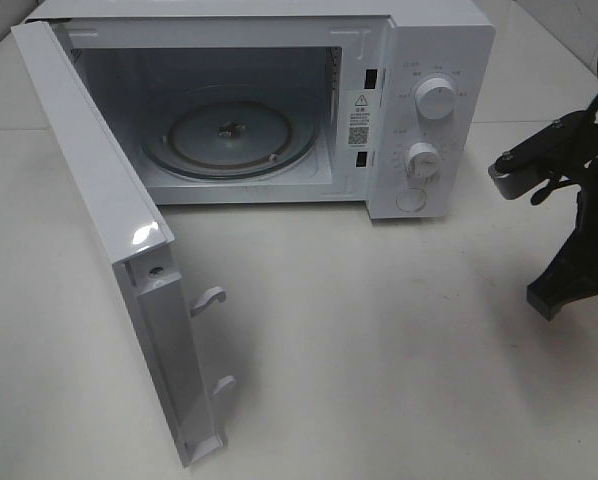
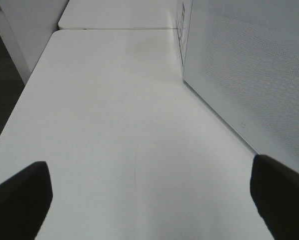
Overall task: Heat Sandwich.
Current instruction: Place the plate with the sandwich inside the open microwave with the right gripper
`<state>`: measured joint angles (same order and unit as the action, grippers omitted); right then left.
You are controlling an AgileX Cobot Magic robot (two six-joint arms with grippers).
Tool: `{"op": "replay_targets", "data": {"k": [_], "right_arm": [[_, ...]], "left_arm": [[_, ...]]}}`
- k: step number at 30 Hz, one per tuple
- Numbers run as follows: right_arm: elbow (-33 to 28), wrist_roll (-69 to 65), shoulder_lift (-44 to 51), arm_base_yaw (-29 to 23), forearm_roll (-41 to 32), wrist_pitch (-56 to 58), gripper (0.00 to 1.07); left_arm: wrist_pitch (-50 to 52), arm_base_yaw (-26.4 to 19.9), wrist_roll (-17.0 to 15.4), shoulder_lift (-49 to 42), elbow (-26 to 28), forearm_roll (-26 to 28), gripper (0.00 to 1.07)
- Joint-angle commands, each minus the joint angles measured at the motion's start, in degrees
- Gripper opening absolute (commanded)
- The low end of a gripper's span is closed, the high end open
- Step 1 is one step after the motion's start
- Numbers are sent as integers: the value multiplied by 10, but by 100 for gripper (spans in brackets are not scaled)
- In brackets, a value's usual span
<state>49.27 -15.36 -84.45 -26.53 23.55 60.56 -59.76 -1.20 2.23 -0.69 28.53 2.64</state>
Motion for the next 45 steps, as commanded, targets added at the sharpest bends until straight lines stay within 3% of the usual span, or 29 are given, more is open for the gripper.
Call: {"op": "replay_targets", "data": {"k": [1, 12, 45], "right_arm": [[-16, -7, 31, -29, 11, 18, 0], [-62, -3, 104, -122, -4, 43, 1], [-64, 13, 141, -379, -36, 89, 1]], "left_arm": [[4, 3, -3, -12, -2, 0, 103], [4, 3, -3, -12, -2, 0, 103], [4, 3, -2, -12, -2, 0, 103]]}}
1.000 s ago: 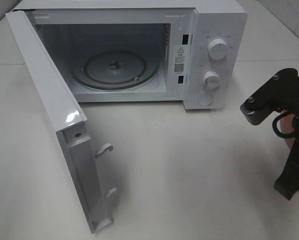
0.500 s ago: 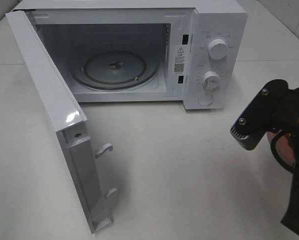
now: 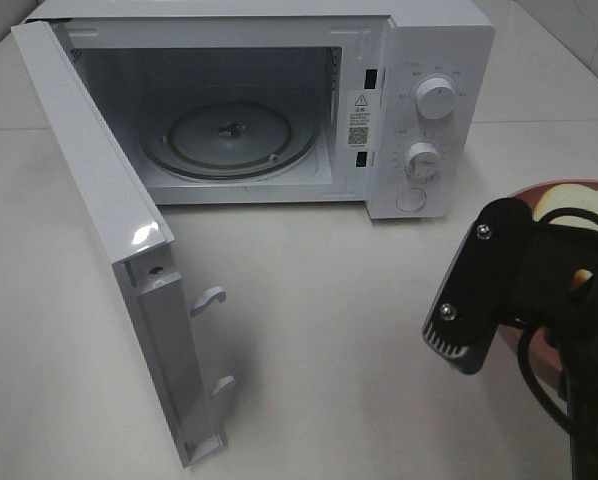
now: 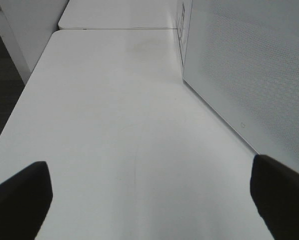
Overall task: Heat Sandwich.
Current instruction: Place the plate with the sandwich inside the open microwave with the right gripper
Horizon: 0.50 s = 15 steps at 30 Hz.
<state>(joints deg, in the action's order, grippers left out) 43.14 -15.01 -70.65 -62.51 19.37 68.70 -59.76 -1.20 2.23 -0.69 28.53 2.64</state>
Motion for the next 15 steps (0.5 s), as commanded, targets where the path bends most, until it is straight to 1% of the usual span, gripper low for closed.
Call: {"op": "replay_targets", "data": {"k": [1, 10, 13, 15], "right_arm": [[-2, 9, 3, -26, 6, 7, 1], [-2, 54, 3, -70, -7, 8, 1], [-2, 71, 3, -73, -9, 7, 1], [-2, 111, 3, -76, -17, 7, 1]], "left_arm": [[4, 3, -2, -12, -2, 0, 103], [4, 3, -2, -12, -2, 0, 103], [4, 3, -2, -12, -2, 0, 103], [4, 3, -2, -12, -2, 0, 103]]}}
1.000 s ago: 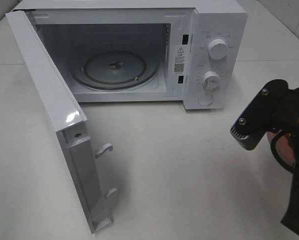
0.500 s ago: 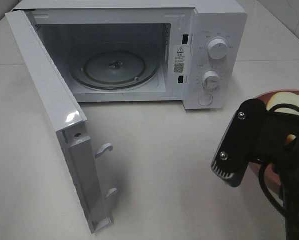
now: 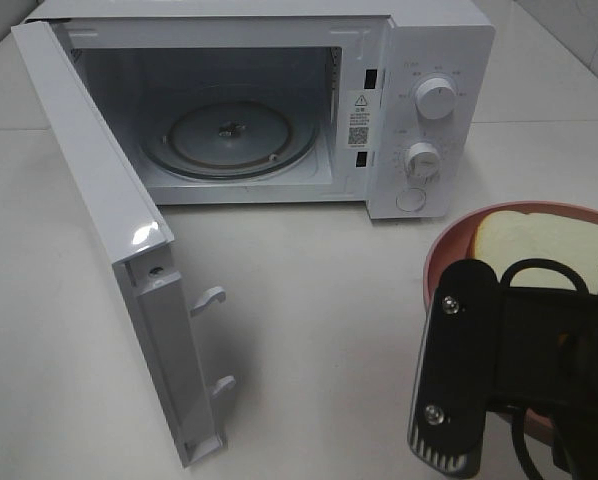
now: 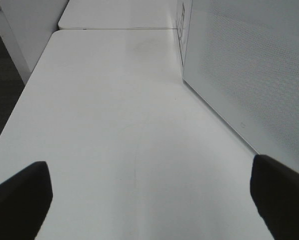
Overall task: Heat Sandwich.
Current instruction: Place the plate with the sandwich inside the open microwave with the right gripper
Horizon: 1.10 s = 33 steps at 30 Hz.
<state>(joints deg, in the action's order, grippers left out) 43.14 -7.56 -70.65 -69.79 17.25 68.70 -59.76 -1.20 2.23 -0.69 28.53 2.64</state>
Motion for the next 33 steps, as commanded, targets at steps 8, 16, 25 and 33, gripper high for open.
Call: {"op": "replay_targets", "data": {"k": [8, 16, 25, 33], "right_arm": [[-2, 136, 3, -3, 1, -22, 1], [-2, 251, 3, -3, -5, -53, 1], [-2, 337, 3, -3, -23, -70, 2], [-2, 379, 3, 7, -22, -92, 2]], "left_arm": [[4, 3, -2, -12, -2, 0, 103], [4, 3, -2, -12, -2, 0, 103], [4, 3, -2, -12, -2, 0, 103], [4, 3, -2, -12, -2, 0, 103]]}}
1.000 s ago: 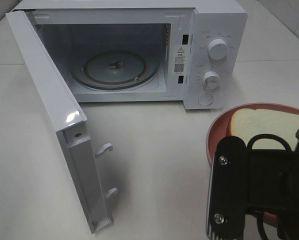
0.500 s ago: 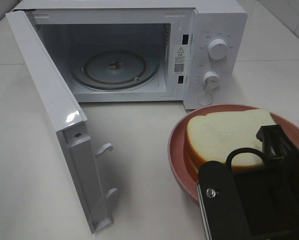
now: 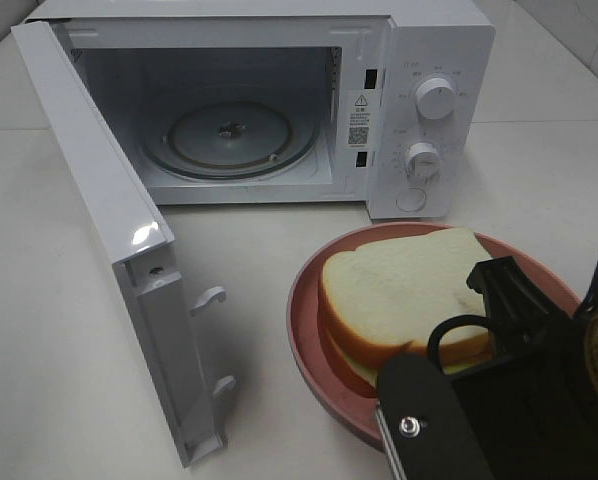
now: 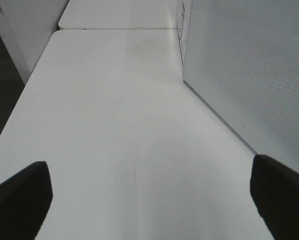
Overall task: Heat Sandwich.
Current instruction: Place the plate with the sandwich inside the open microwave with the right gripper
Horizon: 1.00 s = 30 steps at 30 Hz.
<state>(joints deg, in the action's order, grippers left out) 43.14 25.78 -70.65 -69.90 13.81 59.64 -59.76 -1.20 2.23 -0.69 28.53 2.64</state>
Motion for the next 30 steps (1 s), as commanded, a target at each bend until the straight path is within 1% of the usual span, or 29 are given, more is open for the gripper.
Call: {"op": "replay_targets", "data": {"k": [1, 4, 7, 8, 10, 14, 15, 19, 20, 22, 24, 26, 27, 30], "right_arm": [[-2, 65, 3, 25, 11, -4, 2], [-2, 85, 3, 41, 11, -6, 2], [-2, 144, 3, 74, 10, -9, 2], [-2, 144, 3, 74, 10, -9, 2], [-2, 174, 3, 102, 5, -21, 2], [-2, 199, 3, 121, -2, -38, 2], [-2, 226, 3, 133, -5, -44, 2], [-2, 266, 3, 150, -11, -60, 2], [-2, 295, 3, 165, -11, -72, 2], [-2, 309, 3, 171, -11, -77, 2], [-2, 359, 3, 193, -11, -86, 2], [-2, 382, 3, 210, -11, -89, 2], [-2, 382, 3, 210, -11, -89, 2], [-2, 426, 3, 245, -11, -94, 2]], "left_arm": [[4, 3, -2, -12, -2, 0, 103], [4, 3, -2, -12, -2, 0, 103], [4, 3, -2, -12, -2, 0, 103], [4, 3, -2, -12, -2, 0, 103], [4, 3, -2, -12, -2, 0, 103], [4, 3, -2, -12, -2, 0, 103], [4, 3, -2, -12, -2, 0, 103], [4, 3, -2, -12, -2, 0, 103], [4, 3, -2, -12, -2, 0, 103], [4, 3, -2, -12, -2, 0, 103], [4, 3, -2, -12, -2, 0, 103], [4, 3, -2, -12, -2, 0, 103], [4, 3, -2, -12, -2, 0, 103], [4, 3, -2, -12, -2, 0, 103]]}}
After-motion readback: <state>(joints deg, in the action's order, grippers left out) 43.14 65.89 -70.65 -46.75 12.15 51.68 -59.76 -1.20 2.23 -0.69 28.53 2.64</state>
